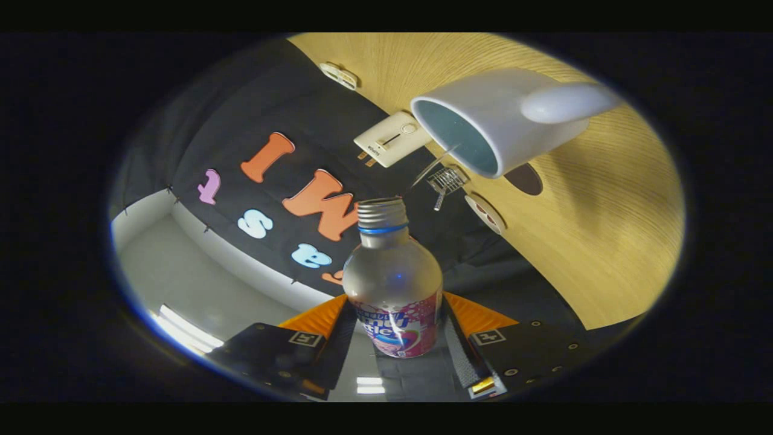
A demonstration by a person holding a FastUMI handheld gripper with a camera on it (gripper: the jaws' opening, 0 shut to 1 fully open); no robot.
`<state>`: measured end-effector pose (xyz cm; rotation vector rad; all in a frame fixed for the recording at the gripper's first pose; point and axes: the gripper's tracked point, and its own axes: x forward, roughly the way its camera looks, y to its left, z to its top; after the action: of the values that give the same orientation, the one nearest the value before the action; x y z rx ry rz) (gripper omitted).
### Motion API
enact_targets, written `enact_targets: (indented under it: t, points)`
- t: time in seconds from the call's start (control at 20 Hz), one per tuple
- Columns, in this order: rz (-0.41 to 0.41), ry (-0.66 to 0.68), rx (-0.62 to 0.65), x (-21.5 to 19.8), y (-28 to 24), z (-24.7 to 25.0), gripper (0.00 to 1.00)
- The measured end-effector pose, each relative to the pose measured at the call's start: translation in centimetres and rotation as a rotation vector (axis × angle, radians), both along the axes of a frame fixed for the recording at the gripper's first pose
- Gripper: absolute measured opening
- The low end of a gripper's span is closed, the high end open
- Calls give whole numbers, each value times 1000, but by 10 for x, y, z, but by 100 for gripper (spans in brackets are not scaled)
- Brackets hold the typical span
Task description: Take the bottle from table, then pour the juice into the cup, finally place the bottle on the coaster
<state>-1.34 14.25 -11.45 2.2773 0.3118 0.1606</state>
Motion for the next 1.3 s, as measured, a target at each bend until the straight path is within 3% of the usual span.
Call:
enact_targets:
  t: [0.9,1.3]
  points:
    - [-31,-26,41,0,-8,15,74]
    - [31,81,-208,5,11,-31,74]
